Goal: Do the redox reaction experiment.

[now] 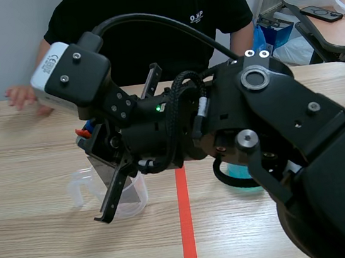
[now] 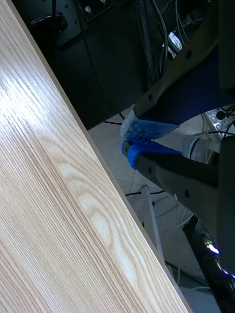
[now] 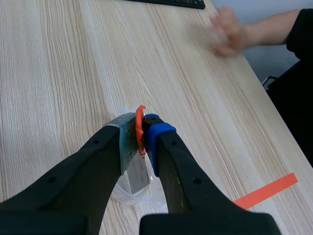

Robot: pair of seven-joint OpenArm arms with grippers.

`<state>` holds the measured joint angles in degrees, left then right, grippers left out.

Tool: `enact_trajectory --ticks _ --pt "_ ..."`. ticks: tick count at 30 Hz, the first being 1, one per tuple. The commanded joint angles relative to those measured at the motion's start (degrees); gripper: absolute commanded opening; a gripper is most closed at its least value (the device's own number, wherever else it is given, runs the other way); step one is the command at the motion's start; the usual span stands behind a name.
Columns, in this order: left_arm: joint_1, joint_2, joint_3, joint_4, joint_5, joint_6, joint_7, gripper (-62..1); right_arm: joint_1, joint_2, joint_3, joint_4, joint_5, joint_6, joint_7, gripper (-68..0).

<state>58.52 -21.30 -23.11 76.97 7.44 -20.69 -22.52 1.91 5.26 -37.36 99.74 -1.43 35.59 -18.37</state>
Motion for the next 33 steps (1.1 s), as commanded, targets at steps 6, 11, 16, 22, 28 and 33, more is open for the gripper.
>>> enact_trajectory --ticks 6,11,16,22,28,33 --pt "0.3 -0.2 0.0 1.0 -0.8 -0.1 -0.4 -56.9 1.1 0.0 0.3 1.3 0.7 -0.4 0.5 -66.9" --pt "0.3 -0.2 0.0 1.0 -0.8 -0.1 -0.4 -56.9 1.1 0.0 0.3 1.3 0.7 -0.4 0.5 -66.9" --pt "0.3 -0.2 0.0 1.0 -0.8 -0.1 -0.4 -56.9 1.1 0.0 0.3 1.3 0.7 -0.4 0.5 -66.9" --pt "0.3 -0.2 0.0 1.0 -0.8 -0.1 -0.4 -56.9 1.1 0.0 0.3 1.8 2.8 -0.4 -0.2 -66.9" --pt "0.3 -0.2 0.0 1.0 -0.8 -0.1 -0.4 -56.9 1.1 0.0 0.3 6.1 3.7 -0.6 -2.4 -66.9" --pt "0.3 -0.2 0.0 1.0 -0.8 -0.1 -0.4 -56.9 1.1 0.0 0.5 11.0 5.7 -0.7 -5.2 -66.9"
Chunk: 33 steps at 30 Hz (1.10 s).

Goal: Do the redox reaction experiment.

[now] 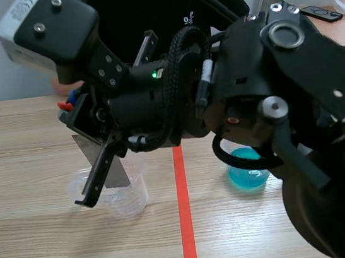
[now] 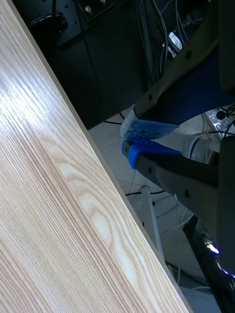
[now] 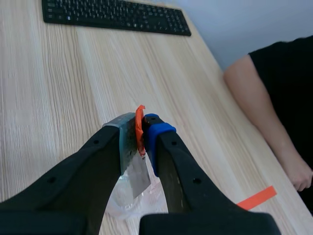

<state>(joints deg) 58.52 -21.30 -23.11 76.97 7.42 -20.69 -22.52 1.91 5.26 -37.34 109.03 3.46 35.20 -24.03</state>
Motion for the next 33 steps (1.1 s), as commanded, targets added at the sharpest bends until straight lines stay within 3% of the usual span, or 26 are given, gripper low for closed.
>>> enact_trajectory --ticks 1,18,24,33 --pt "0.3 -0.2 0.0 1.0 -0.8 -0.1 -0.4 -56.9 1.1 0.0 0.7 2.6 1.5 -0.3 -0.1 -66.9" --pt "0.3 -0.2 0.0 1.0 -0.8 -0.1 -0.7 -56.9 0.9 0.0 7.5 16.2 14.1 0.0 -9.8 -66.9" --pt "0.3 -0.2 0.0 1.0 -0.8 -0.1 -0.7 -56.9 0.6 0.1 12.7 17.0 19.8 0.5 -13.2 -66.9" --pt "0.3 -0.2 0.0 1.0 -0.8 -0.1 -0.7 -56.9 0.6 0.2 23.5 17.0 27.7 3.4 -19.0 -66.9"
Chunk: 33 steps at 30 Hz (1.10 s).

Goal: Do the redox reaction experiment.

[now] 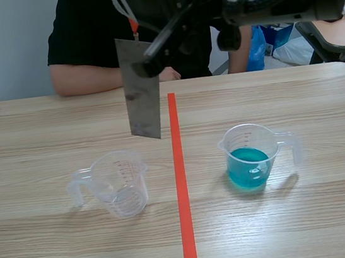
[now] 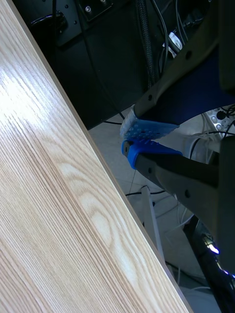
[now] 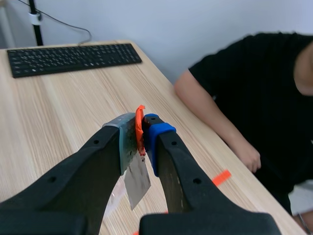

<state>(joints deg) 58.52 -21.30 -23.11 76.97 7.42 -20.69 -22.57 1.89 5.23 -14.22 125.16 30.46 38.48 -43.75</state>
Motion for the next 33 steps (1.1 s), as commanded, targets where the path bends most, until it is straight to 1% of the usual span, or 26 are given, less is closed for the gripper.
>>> enact_trajectory --ticks 1,3,5,7,17,27,33 --pt "0.3 -0.2 0.0 1.0 -0.8 -0.1 -0.6 -56.9 0.6 0.3 1.7 0.9 1.5 0.7 -0.1 -66.9" --pt "0.3 -0.2 0.0 1.0 -0.8 -0.1 -0.6 -56.9 0.6 0.7 4.1 0.9 3.2 0.8 -1.2 -66.9" --pt "0.3 -0.2 0.0 1.0 -1.2 -0.1 -0.7 -56.9 0.6 1.9 6.3 0.9 5.2 1.7 -1.8 -66.9" --pt "0.3 -0.2 0.0 1.0 -1.4 -0.1 -1.0 -56.9 0.6 3.2 8.3 0.9 7.5 1.7 -2.2 -66.9" --pt "0.3 -0.2 0.0 1.0 -1.4 -0.1 -1.9 -56.9 -1.2 11.7 16.5 0.9 18.0 1.7 -2.4 -66.9" --pt "0.3 -0.2 0.0 1.0 -1.4 -0.1 -1.9 -56.9 -5.2 18.8 23.4 0.9 24.1 1.9 -1.3 -66.9" --pt "0.3 -0.2 0.0 1.0 -1.4 -0.1 -1.9 -56.9 -6.7 22.8 25.6 0.9 24.5 1.9 0.4 -66.9"
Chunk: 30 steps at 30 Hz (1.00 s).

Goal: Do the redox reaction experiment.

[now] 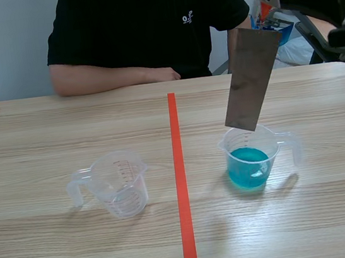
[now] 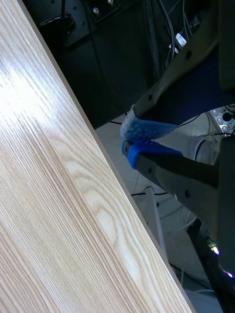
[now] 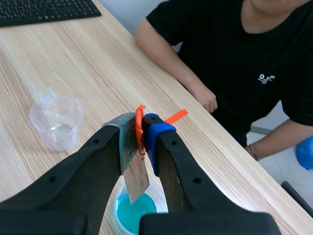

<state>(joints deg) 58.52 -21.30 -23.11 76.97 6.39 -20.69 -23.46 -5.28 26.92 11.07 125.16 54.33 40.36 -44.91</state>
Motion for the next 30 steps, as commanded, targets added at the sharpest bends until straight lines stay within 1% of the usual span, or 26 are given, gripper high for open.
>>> enact_trajectory --ticks 1,4,6,11,13,16,19,22,24,26,28,30 --pt "0.3 -0.2 0.0 1.0 -0.4 -0.1 -1.0 -56.9 0.3 2.0 0.4 0.9 0.6 0.0 1.7 -66.9" --pt "0.3 -0.2 0.0 1.0 -0.4 -0.1 -1.0 -56.9 0.3 4.3 0.4 0.8 0.6 0.0 1.8 -66.9" --pt "0.3 -0.2 0.0 1.0 -0.4 -0.1 -1.0 -56.9 0.3 5.3 0.4 0.8 0.6 0.0 2.7 -66.9" --pt "0.2 -0.2 0.0 1.0 -0.4 -0.1 -1.2 -56.9 0.4 5.4 0.4 -0.1 0.6 0.0 3.2 -66.9" --pt "-0.1 -0.2 0.0 1.0 -1.1 0.0 -1.2 -56.9 0.4 5.4 0.4 -1.0 0.6 0.0 3.9 -66.9" --pt "-1.2 -0.3 -0.1 1.0 -3.0 0.0 -1.3 -56.9 0.7 5.5 0.4 -2.7 0.6 0.0 4.6 -66.9" --pt "-3.5 -1.5 -0.1 1.0 -3.4 -0.1 -1.1 -56.9 1.5 5.5 0.3 -4.2 0.6 0.2 5.2 -66.9" --pt "-6.4 -3.7 -0.1 1.0 -5.9 -0.1 -0.9 -56.9 1.8 5.5 -0.3 -4.9 0.6 0.3 5.6 -66.9" --pt "-8.6 -5.5 -0.1 1.0 -8.3 -0.3 -0.1 -56.9 1.8 5.5 -0.9 -4.9 0.5 1.3 5.5 -66.9" --pt "-11.0 -7.4 -0.1 1.0 -10.7 -0.6 1.1 -56.9 1.8 5.5 -1.5 -4.9 0.5 1.4 5.5 -66.9" --pt "-13.3 -9.1 -0.1 1.0 -13.2 -1.8 2.4 -56.9 1.8 5.5 -1.9 -4.9 0.5 1.4 5.5 -66.9" --pt "-16.0 -10.4 -0.1 1.0 -16.0 -4.7 3.7 -56.9 1.8 5.5 -2.1 -4.9 0.5 1.3 5.5 -66.9"
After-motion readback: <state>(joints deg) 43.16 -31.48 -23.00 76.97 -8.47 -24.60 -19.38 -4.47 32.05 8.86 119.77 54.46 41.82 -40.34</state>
